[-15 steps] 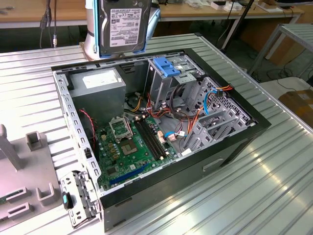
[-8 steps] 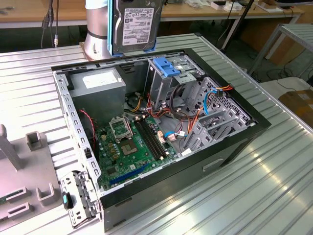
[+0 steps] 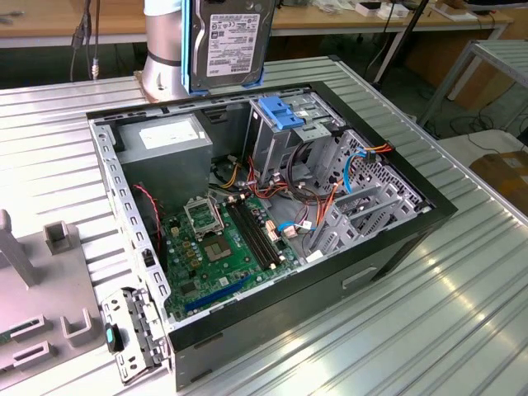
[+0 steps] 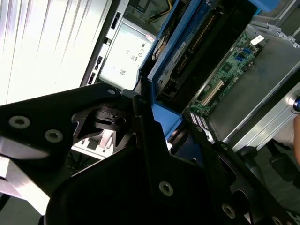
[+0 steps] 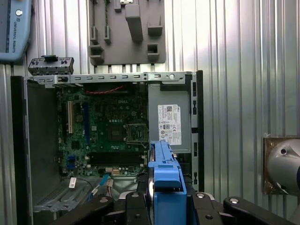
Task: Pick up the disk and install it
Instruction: 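Pick up the disk, then insert the disk into the insertion slot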
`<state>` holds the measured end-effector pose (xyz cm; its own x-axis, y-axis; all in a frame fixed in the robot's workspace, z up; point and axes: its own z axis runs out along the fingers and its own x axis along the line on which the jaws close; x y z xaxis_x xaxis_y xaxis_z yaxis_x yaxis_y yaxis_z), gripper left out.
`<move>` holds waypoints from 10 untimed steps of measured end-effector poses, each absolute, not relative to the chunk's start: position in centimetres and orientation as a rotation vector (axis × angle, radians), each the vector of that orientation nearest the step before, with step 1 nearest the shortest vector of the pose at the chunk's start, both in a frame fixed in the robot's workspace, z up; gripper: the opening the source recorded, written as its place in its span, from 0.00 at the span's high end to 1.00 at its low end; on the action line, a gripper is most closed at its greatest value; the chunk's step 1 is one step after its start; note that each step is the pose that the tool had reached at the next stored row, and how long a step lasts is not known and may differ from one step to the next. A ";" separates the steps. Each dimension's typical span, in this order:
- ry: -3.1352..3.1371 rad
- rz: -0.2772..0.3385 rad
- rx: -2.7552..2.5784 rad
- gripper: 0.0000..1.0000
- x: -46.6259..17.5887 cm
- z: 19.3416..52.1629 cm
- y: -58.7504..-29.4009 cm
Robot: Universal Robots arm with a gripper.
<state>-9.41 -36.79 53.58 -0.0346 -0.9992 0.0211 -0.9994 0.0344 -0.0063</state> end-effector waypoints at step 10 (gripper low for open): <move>-2.259 0.030 2.168 0.63 -9.4 53.6 -36.8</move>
